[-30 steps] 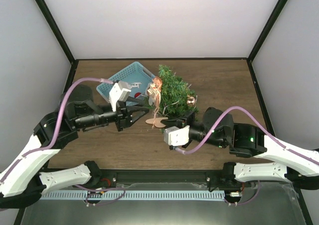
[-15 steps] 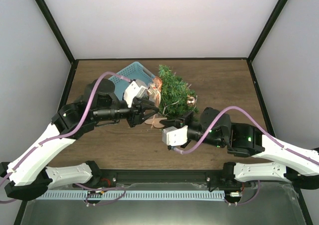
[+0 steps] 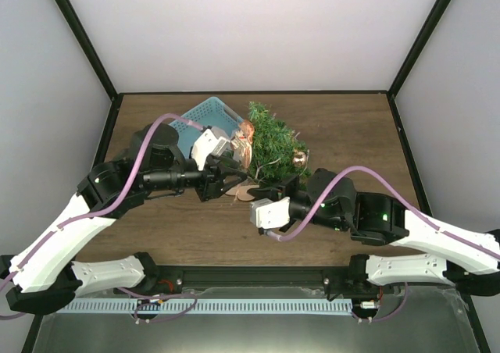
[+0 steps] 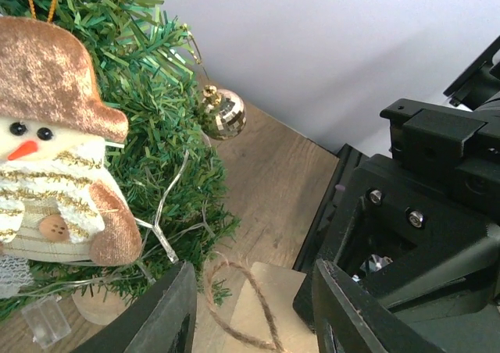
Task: Decorate the small christmas tree
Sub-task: Adjust the decoration item at the center of the board.
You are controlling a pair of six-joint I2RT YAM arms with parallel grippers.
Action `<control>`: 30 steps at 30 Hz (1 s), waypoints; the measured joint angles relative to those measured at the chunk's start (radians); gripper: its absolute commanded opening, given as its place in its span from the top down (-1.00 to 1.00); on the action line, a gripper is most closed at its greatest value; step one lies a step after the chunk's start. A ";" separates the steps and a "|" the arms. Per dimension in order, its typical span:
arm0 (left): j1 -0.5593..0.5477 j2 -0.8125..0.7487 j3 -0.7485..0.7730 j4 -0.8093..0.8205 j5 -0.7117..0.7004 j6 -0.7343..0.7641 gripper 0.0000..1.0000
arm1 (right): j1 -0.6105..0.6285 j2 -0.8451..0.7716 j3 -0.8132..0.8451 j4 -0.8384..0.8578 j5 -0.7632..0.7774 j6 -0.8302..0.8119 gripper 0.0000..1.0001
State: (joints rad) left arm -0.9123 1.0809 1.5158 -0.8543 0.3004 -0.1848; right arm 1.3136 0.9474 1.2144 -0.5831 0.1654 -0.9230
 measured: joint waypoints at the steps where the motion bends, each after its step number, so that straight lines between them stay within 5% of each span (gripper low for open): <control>1: 0.000 0.000 0.000 -0.005 0.000 0.004 0.15 | 0.000 0.004 0.000 0.000 0.001 0.000 0.99; 15: 0.000 0.003 0.005 -0.077 -0.031 0.056 0.26 | 0.000 0.032 0.018 -0.010 0.016 0.006 0.99; 23: 0.000 0.002 0.005 -0.088 -0.043 0.079 0.89 | 0.000 0.044 0.018 -0.010 0.018 0.014 0.99; 30: 0.000 -0.046 0.001 -0.067 -0.051 0.096 0.92 | 0.000 0.043 0.018 -0.010 0.019 0.027 0.99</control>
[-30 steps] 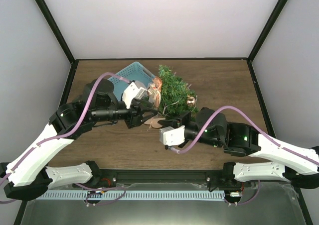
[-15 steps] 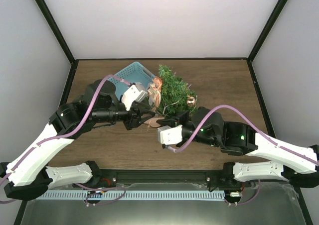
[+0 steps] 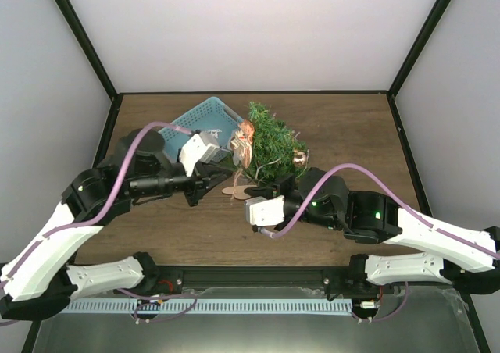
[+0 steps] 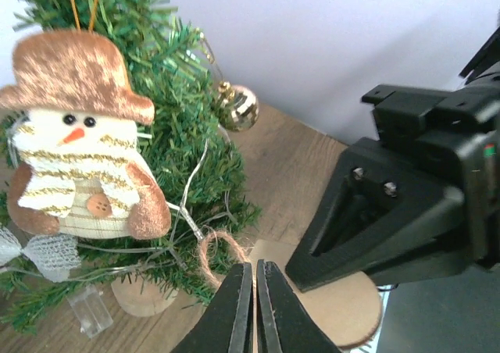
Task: Decorate the small christmas tree
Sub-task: Adjust the decoration item at the center of the board.
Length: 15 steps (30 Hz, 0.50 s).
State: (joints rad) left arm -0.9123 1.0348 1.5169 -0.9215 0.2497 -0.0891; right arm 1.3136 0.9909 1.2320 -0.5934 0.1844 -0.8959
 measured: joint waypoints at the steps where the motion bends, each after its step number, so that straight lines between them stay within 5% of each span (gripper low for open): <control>1: 0.000 -0.013 0.000 0.005 0.001 0.000 0.91 | 0.000 0.000 0.000 0.000 0.000 0.000 0.99; 4: 0.000 -0.038 0.000 0.017 -0.001 -0.014 0.21 | 0.000 0.000 0.000 0.000 0.000 0.003 0.99; 15: 0.000 0.022 -0.013 0.013 -0.019 -0.074 0.17 | 0.000 0.021 0.015 -0.004 0.000 0.003 0.99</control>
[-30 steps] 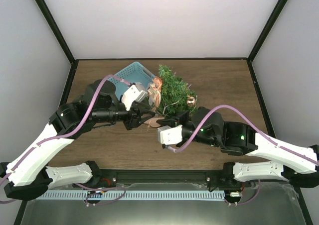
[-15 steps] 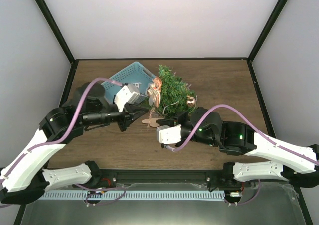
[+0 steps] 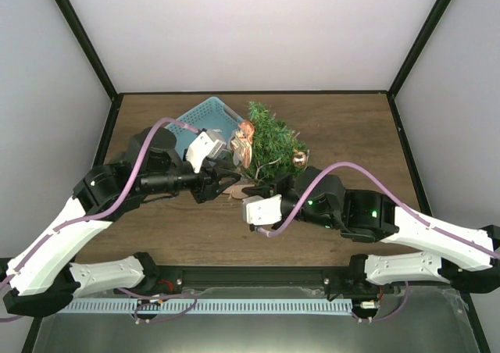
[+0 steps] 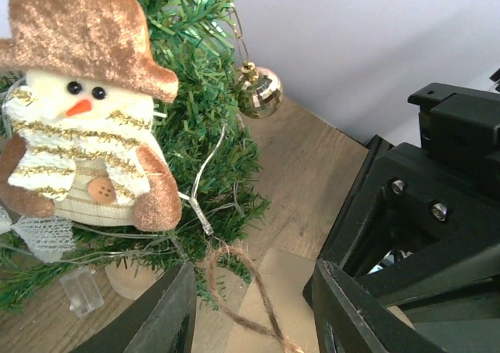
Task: Decorate the small christmas tree
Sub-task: Adjust the decoration item at the center of the board.
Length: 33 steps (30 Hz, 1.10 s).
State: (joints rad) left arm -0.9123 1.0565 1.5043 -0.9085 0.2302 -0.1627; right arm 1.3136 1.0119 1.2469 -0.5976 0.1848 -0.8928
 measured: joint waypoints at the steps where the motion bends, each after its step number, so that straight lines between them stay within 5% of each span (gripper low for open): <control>1: 0.000 0.000 -0.002 -0.003 -0.004 -0.001 0.19 | 0.000 0.003 0.003 0.000 0.000 0.000 0.99; 13: 0.000 -0.014 -0.028 -0.022 -0.035 0.010 0.37 | 0.000 0.023 0.018 0.000 0.000 0.009 0.99; 18: 0.000 -0.022 -0.034 -0.021 -0.042 0.018 0.91 | 0.000 0.029 0.019 0.000 0.000 0.013 0.99; 26: 0.000 -0.133 -0.107 0.062 -0.041 0.035 0.92 | 0.000 0.025 0.018 0.009 0.008 0.087 0.99; 33: 0.000 -0.266 -0.267 0.343 0.042 -0.002 0.92 | 0.000 -0.128 -0.114 0.150 -0.049 0.311 0.99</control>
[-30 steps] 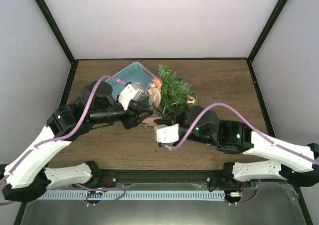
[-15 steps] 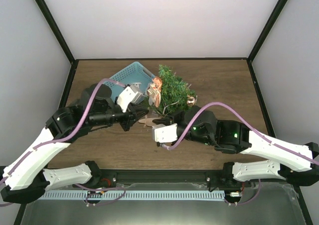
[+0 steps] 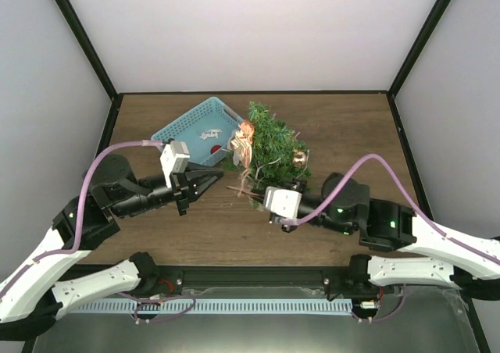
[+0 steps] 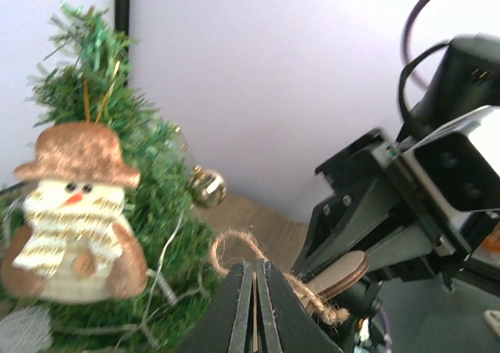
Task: Decorate the small christmas tree
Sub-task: Adjust the decoration item at the center of the board.
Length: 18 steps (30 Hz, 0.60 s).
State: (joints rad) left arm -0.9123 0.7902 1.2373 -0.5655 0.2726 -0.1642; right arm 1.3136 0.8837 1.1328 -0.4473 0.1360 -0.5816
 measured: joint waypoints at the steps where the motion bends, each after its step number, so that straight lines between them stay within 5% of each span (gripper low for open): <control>1: 0.000 -0.006 -0.018 0.040 0.011 -0.009 0.92 | 0.000 -0.031 -0.031 0.027 -0.009 0.045 0.99; 5: 0.000 0.005 -0.045 0.158 0.024 -0.029 0.39 | 0.000 -0.087 -0.103 0.081 -0.023 0.151 0.99; 8: 0.000 0.035 -0.022 0.174 0.000 -0.032 0.18 | 0.000 -0.103 -0.135 0.097 -0.035 0.175 0.99; 12: 0.000 0.079 0.024 0.153 -0.024 -0.058 -0.21 | 0.000 -0.154 -0.148 0.098 -0.109 0.063 0.99; 18: 0.001 0.089 0.023 0.144 0.064 -0.129 -0.30 | 0.000 -0.172 -0.078 0.048 -0.211 -0.235 0.99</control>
State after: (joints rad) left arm -0.9115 0.8791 1.2602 -0.4213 0.3370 -0.2932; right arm 1.3136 0.7116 1.0550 -0.3988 -0.0753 -0.8162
